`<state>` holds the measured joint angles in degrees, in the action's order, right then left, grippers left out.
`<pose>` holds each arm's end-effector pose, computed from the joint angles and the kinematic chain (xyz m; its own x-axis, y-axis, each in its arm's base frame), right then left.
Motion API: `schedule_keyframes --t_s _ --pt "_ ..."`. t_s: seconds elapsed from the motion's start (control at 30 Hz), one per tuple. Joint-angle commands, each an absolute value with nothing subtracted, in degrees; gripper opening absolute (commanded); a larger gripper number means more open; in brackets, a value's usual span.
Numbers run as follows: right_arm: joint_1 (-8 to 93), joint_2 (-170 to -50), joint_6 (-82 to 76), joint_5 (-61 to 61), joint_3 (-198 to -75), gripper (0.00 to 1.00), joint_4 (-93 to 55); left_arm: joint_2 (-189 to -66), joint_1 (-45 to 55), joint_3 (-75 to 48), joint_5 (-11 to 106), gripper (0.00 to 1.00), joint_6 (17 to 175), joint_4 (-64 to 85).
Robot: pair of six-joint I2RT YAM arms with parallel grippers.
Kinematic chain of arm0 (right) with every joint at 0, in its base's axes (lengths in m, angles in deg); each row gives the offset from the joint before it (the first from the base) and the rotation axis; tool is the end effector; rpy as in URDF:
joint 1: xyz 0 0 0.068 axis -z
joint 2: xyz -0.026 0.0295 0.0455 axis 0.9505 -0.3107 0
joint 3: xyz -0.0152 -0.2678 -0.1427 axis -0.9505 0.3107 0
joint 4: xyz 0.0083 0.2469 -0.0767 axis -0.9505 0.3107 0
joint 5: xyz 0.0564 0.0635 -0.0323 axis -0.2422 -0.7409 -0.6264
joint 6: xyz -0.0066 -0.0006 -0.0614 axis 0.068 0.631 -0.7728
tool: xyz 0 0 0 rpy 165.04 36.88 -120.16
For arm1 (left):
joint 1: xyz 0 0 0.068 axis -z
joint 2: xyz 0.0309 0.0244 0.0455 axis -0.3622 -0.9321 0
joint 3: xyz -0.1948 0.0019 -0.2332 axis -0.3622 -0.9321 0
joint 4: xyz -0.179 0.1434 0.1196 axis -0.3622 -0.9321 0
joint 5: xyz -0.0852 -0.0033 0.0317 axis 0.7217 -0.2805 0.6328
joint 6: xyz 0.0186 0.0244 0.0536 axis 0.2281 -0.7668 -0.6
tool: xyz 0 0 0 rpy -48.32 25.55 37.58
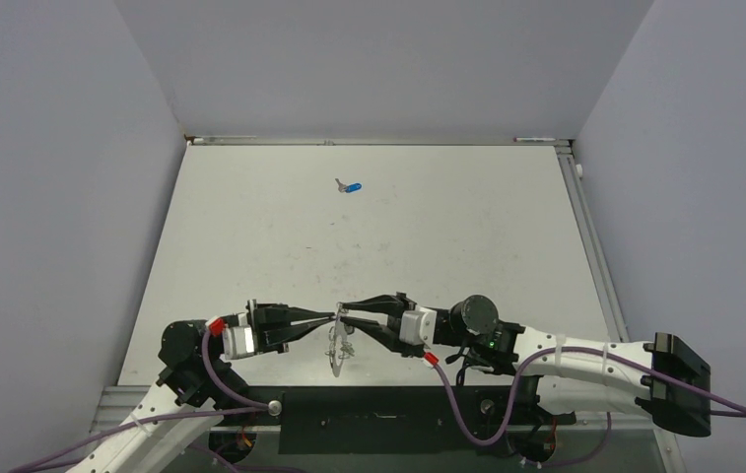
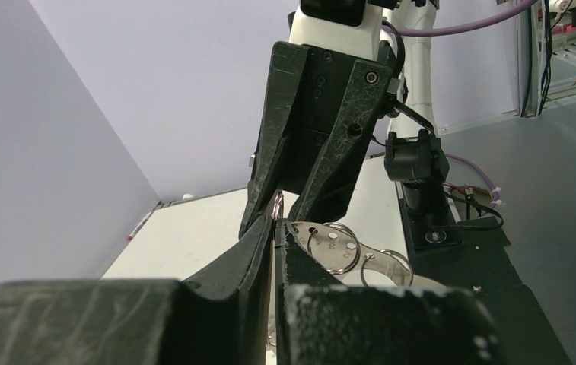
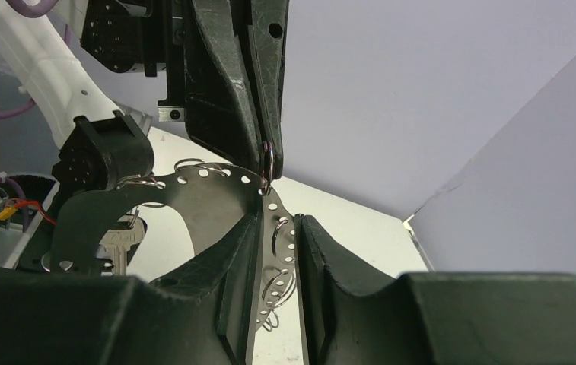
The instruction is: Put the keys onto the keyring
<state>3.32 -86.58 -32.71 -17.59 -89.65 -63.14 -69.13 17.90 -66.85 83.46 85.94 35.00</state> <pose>0.0602 0.2077 0.3299 0.4749 0.2418 -0.8462 -0.8767 0.0469 -0.4787 0.0355 -0.0708 0.3177 0.3506 -0.3021 -0.8864 0.9352 0.1624 0.3146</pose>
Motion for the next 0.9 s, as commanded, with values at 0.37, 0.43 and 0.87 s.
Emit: schedule_keyframes --t_s 0.37,0.43,0.87 --pt "4.04 -86.48 -29.53 -23.12 -91.27 0.24 -67.2 -69.39 16.82 -66.7 84.13 0.0 87.37 39.19" --pt "4.04 -86.53 -29.37 -23.21 -91.47 0.24 -67.2 -69.44 16.82 -66.7 84.28 0.0 87.29 39.09" --pt "4.04 -87.45 -29.48 -23.11 -93.06 0.23 -66.77 -69.48 16.77 -66.61 84.62 0.0 86.43 37.5"
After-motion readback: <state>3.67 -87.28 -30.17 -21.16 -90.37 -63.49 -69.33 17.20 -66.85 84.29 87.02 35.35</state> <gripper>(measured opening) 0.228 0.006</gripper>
